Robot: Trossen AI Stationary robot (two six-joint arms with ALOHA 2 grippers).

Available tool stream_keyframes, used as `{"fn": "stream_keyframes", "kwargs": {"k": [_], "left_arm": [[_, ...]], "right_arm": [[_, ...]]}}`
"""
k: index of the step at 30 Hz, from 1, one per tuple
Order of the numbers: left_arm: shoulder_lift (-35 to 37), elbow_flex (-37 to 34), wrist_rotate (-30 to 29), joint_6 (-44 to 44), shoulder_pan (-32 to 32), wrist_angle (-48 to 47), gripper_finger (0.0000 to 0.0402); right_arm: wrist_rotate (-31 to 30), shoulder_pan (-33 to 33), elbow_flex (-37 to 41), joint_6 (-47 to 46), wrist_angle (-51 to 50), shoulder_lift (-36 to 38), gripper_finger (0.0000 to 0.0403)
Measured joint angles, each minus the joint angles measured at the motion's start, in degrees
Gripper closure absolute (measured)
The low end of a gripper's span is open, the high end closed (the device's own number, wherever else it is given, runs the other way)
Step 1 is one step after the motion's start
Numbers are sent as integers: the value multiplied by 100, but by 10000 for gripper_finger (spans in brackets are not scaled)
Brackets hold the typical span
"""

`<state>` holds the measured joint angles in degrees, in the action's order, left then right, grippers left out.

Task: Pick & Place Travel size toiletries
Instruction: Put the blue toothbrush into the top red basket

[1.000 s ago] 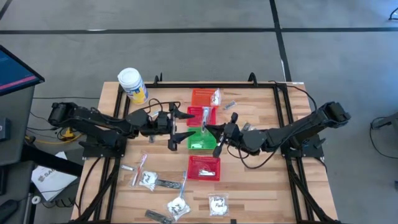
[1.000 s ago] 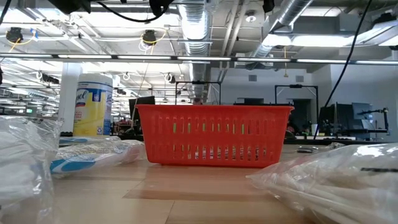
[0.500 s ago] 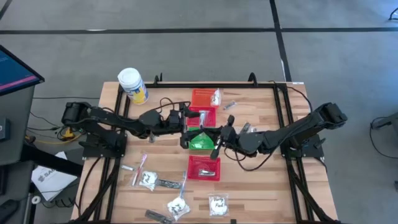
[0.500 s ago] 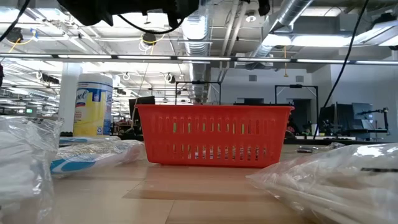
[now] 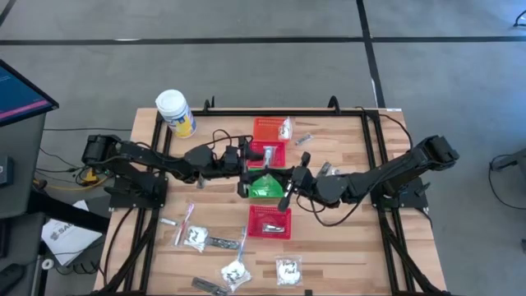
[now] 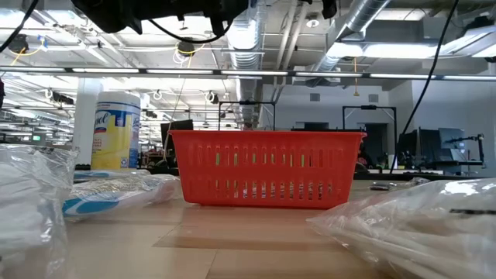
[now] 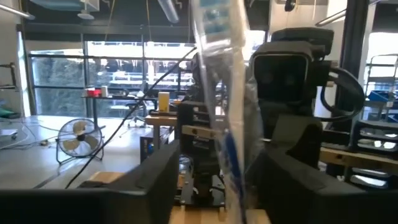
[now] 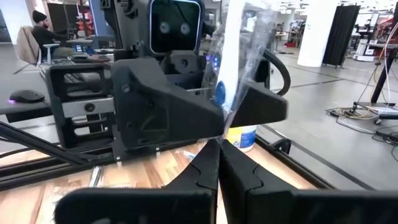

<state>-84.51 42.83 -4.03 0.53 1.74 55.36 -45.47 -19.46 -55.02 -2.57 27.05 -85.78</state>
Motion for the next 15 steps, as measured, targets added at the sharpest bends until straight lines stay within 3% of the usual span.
{"fn": "stream_keyframes", "kwargs": {"k": [5, 6, 15], "left_arm": [[0, -2, 17, 16, 0, -16, 371], [0, -2, 14, 12, 0, -31, 381], [579, -4, -17, -168, 0, -1187, 387]], "right_arm": [[18, 0, 0, 41, -150, 0, 397], [25, -12, 0, 120, -180, 0, 392], [49, -567, 0, 231, -1752, 293, 300]]}}
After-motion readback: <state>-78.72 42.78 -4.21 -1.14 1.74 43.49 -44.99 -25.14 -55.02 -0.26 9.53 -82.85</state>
